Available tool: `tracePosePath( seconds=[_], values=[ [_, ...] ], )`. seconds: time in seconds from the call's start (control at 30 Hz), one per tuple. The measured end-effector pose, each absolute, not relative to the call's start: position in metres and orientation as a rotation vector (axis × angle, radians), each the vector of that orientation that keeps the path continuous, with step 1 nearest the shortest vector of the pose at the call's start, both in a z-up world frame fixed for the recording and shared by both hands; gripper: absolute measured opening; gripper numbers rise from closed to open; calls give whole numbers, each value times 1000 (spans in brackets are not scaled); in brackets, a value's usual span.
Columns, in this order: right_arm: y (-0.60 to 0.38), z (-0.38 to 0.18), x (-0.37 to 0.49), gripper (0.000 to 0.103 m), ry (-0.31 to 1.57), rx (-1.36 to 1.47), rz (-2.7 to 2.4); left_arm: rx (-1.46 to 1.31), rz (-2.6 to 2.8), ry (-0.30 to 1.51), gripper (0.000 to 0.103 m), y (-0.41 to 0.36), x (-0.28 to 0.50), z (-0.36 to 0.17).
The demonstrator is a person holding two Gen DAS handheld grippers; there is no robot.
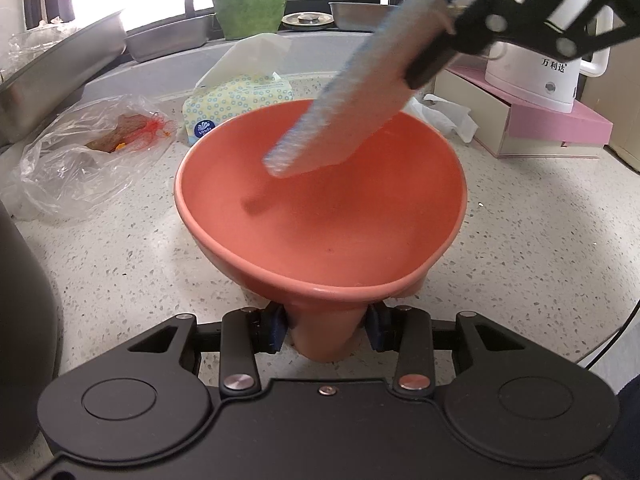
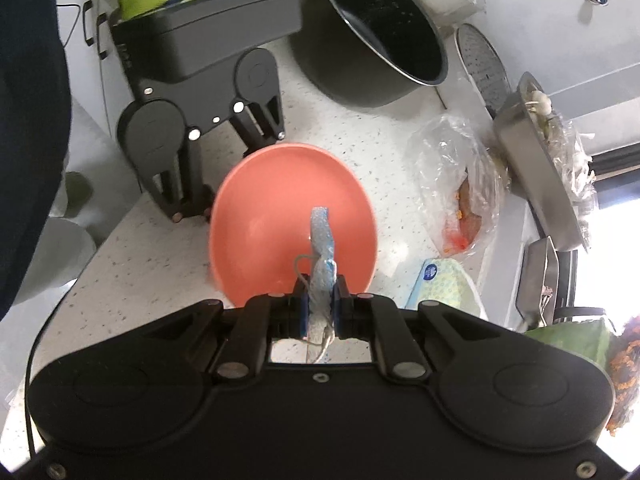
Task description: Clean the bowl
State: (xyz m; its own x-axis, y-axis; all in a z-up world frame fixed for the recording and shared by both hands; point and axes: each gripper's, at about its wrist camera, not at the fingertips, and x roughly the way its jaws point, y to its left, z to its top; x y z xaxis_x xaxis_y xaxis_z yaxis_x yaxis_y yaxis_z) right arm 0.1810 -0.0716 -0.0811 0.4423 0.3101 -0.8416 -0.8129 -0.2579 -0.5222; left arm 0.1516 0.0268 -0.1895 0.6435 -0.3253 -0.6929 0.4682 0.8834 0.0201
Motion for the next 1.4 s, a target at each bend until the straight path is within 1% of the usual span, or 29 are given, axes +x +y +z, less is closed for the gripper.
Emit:
tracePosePath(
  seconds=[0.2, 0.43, 0.87, 1.13, 1.4],
  values=[
    [-73, -85, 162, 12, 488, -1467, 1195, 202, -457, 746, 38, 27, 153, -190],
    [-57, -84, 142, 12, 444, -1442, 1249, 201, -459, 743, 39, 27, 153, -191],
    [-32, -81, 161, 12, 332, -1470, 1187, 198, -461, 740, 38, 28, 154, -192],
    [-45, -81, 190, 12, 387, -1459, 1108, 199, -464, 738, 38, 30, 154, -192],
    [-65, -84, 174, 12, 416, -1471, 1133, 203, -468, 742, 38, 29, 155, -191]
  ],
)
